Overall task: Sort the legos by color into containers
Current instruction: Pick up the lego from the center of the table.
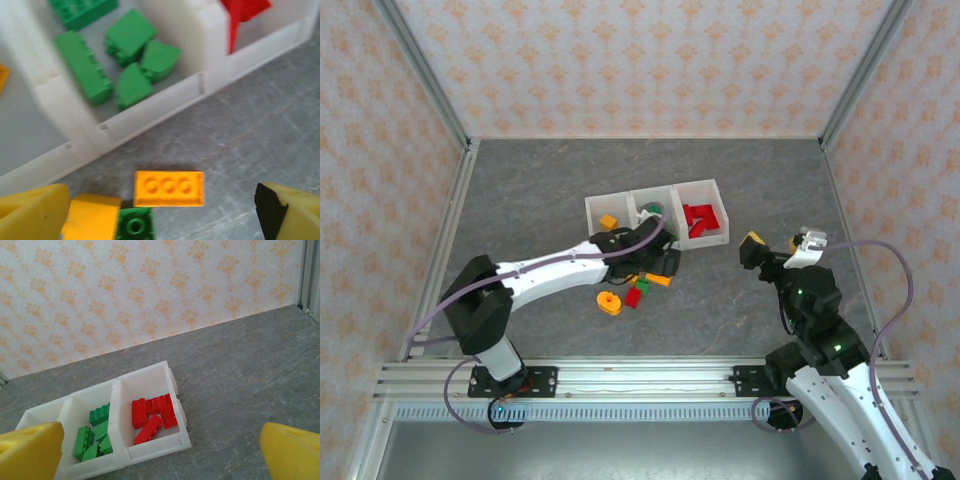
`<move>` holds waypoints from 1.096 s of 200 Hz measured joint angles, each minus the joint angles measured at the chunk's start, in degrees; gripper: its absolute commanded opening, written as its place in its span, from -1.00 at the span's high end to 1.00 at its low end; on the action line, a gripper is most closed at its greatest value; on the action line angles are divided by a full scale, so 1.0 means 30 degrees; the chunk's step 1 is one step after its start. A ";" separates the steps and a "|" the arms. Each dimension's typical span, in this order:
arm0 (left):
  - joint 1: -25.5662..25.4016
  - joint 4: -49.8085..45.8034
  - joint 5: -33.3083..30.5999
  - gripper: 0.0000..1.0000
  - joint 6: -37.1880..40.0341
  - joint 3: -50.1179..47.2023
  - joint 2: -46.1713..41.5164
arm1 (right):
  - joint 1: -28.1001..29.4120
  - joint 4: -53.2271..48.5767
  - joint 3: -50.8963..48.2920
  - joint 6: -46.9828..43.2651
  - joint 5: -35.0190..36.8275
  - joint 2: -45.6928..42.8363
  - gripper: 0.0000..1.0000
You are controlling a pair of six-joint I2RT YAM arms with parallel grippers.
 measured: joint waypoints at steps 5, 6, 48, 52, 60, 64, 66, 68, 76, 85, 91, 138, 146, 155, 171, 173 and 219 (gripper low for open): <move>-0.0226 -0.0146 -0.0015 -0.84 0.0109 0.0466 0.0415 | 0.0000 0.0000 0.0000 0.0000 0.0007 0.0007 -0.99; -0.0255 -0.0160 -0.0015 -0.84 0.0117 0.0539 0.0488 | 0.0000 0.0007 0.0000 0.0000 0.0000 0.0007 -1.00; -0.1523 -0.1545 -0.0510 -0.77 0.0503 0.3344 0.4452 | 0.0000 0.0000 0.0000 0.0000 0.0000 0.0022 -1.00; -0.1552 -0.1668 -0.0517 -0.77 0.0503 0.3461 0.4728 | 0.0000 0.0000 0.0000 0.0000 0.0000 0.0022 -1.00; -0.1588 -0.1945 -0.0627 -0.77 0.0474 0.3636 0.5246 | 0.0000 0.0007 0.0000 0.0000 0.0000 0.0022 -1.00; -0.1596 -0.2113 -0.0707 -0.78 0.0452 0.3708 0.5479 | 0.0000 0.0007 0.0000 0.0000 0.0000 0.0022 -1.00; -0.1588 -0.2164 -0.0743 -0.78 0.0452 0.3716 0.5544 | 0.0000 0.0000 0.0000 0.0000 0.0000 0.0022 -1.00; -0.1588 -0.2222 -0.0816 -0.78 0.0452 0.3723 0.5639 | 0.0000 0.0000 0.0000 0.0000 0.0000 0.0022 -1.00; -0.1588 -0.2506 -0.1027 -0.81 0.0437 0.3723 0.5829 | 0.0000 0.0000 0.0000 0.0000 0.0000 0.0022 -1.00; -0.1588 -0.2805 -0.1253 -0.82 0.0364 0.3723 0.5865 | 0.0000 0.0000 0.0000 0.0000 0.0000 0.0022 -1.00; -0.1588 -0.2951 -0.1457 -0.82 0.0313 0.3730 0.5865 | 0.0000 0.0000 0.0000 0.0000 0.0000 0.0022 -1.00; -0.1078 -0.3213 -0.1719 -0.74 -0.0160 0.3774 0.5894 | 0.0000 0.0000 0.0000 0.0000 0.0000 0.0022 -1.00; -0.0991 -0.3206 -0.1705 -0.71 -0.0197 0.3774 0.5952 | 0.0000 0.0007 0.0000 0.0000 0.0000 0.0022 -1.00; -0.0933 -0.3206 -0.1690 -0.68 -0.0284 0.3774 0.6069 | 0.0000 0.0000 0.0000 0.0000 0.0000 0.0022 -1.00; -0.0925 -0.3206 -0.1654 -0.63 -0.0495 0.3774 0.6368 | 0.0000 0.0000 0.0000 0.0000 0.0000 0.0022 -1.00; -0.0925 -0.3206 -0.1639 -0.62 -0.0510 0.3774 0.6411 | 0.0000 0.0000 0.0000 0.0000 0.0000 0.0022 -1.00; -0.0758 -0.2965 -0.1508 -0.57 -0.1064 0.3468 0.6783 | 0.0000 0.0000 0.0000 0.0000 0.0000 0.0022 -1.00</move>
